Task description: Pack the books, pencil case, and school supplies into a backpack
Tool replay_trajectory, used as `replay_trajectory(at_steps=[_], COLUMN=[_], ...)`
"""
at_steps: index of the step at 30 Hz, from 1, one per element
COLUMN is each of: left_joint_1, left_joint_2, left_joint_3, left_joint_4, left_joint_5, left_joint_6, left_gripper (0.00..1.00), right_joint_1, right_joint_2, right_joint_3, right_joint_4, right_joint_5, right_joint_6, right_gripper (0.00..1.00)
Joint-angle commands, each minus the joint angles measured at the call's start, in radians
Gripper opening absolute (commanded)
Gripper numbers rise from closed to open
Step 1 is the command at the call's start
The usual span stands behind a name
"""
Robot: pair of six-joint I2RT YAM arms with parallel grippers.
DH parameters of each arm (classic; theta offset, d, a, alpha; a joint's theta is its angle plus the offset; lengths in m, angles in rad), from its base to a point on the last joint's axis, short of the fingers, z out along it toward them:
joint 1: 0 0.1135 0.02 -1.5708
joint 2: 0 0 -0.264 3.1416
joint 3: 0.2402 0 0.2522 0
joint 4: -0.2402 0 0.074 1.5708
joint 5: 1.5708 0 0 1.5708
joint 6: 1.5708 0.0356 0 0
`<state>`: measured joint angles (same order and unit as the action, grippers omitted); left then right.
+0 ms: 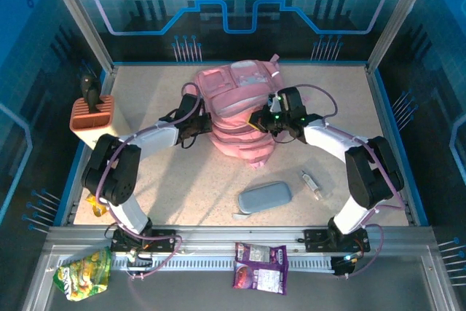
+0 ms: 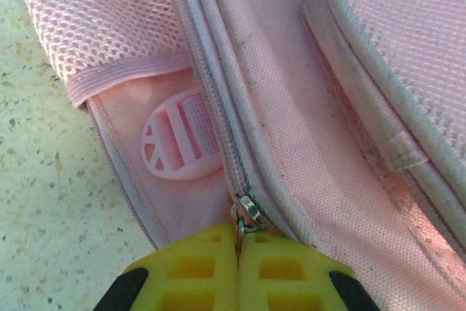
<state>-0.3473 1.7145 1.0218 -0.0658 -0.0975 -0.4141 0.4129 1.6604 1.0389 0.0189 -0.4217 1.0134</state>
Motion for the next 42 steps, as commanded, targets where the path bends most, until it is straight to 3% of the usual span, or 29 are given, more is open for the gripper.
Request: replay_trajectory(at_steps=[1,3,5,9,20,27,35,40,41,42], left_joint_1=[0.089,0.094,0.078,-0.010,-0.201,-0.159,0.015,0.007,0.002,-0.003], left_joint_2=[0.044,0.053,0.012,-0.076,-0.106,-0.073,-0.049,-0.039,-0.047,-0.055], left_joint_3=[0.074,0.091,0.019,-0.105,-0.080,-0.091,-0.107,-0.061,-0.061,-0.068], left_joint_4=[-0.010,-0.047,0.053,0.231,0.172,0.154,0.239,0.166,0.154,0.146], left_joint_5=[-0.186,-0.207,-0.166,-0.117,-0.035,-0.125,0.026,0.062,0.076,0.093], left_joint_6=[0.018,0.020,0.080,0.240,0.336,0.364,0.324,0.300,0.292,0.284], left_gripper=[0.00,0.00,0.00,0.00,0.00,0.00,0.00,0.00,0.04,0.16], right_joint_1=[-0.009,-0.022,-0.040,-0.054,-0.218,-0.257,-0.244,-0.215,-0.212,-0.208], right_joint_2=[-0.027,-0.035,-0.028,-0.001,0.101,0.154,0.147,0.124,0.116,0.108], right_joint_3=[-0.001,-0.022,-0.031,0.057,0.306,0.382,0.354,0.318,0.302,0.286], right_joint_4=[-0.076,-0.053,-0.016,-0.104,-0.301,-0.358,-0.356,-0.343,-0.331,-0.326], right_joint_5=[0.017,0.014,-0.022,-0.003,-0.104,-0.180,-0.158,-0.156,-0.167,-0.172], right_joint_6=[-0.038,-0.024,0.006,-0.074,-0.250,-0.311,-0.328,-0.322,-0.317,-0.315], right_gripper=[0.00,0.00,0.00,0.00,0.00,0.00,0.00,0.00,0.00,0.07])
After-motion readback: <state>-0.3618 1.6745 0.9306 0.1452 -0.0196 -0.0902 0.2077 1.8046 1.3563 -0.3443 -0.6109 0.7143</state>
